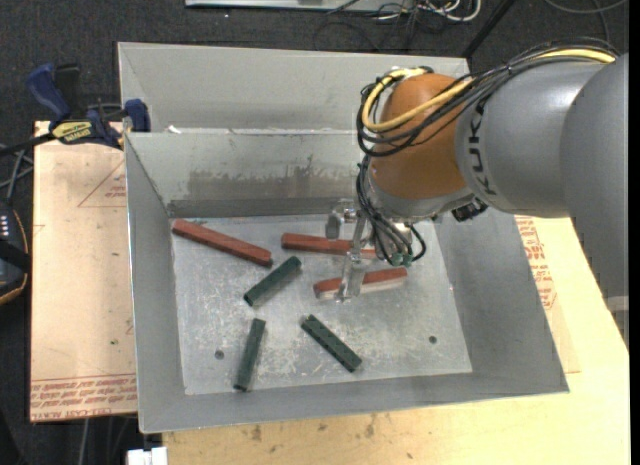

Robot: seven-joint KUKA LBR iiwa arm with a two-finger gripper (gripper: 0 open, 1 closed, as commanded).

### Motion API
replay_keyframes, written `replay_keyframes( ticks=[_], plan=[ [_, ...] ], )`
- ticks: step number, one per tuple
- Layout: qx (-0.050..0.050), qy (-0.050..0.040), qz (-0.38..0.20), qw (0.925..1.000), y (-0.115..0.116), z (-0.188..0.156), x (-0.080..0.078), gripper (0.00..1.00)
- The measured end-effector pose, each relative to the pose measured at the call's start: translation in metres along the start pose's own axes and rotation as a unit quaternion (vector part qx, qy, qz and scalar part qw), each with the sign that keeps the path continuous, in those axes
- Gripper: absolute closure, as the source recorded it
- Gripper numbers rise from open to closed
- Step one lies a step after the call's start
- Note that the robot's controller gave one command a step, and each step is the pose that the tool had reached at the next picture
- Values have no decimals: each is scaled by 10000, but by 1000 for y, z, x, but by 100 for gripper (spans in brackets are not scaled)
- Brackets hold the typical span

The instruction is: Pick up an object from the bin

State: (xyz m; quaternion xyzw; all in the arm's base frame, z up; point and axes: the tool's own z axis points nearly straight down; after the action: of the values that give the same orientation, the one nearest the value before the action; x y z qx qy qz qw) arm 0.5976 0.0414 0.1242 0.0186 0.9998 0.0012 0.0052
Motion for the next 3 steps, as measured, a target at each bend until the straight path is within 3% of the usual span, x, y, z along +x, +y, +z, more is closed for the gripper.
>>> replay_keyframes(
  ticks=[1, 2, 3],
  plan=[
    [10, 34, 476, 9989, -24, 49, -54, 100],
    [11, 34, 474, 9989, -24, 49, -54, 100],
    [9, 38, 464, 9989, -7, -70, -54, 100]
  ],
)
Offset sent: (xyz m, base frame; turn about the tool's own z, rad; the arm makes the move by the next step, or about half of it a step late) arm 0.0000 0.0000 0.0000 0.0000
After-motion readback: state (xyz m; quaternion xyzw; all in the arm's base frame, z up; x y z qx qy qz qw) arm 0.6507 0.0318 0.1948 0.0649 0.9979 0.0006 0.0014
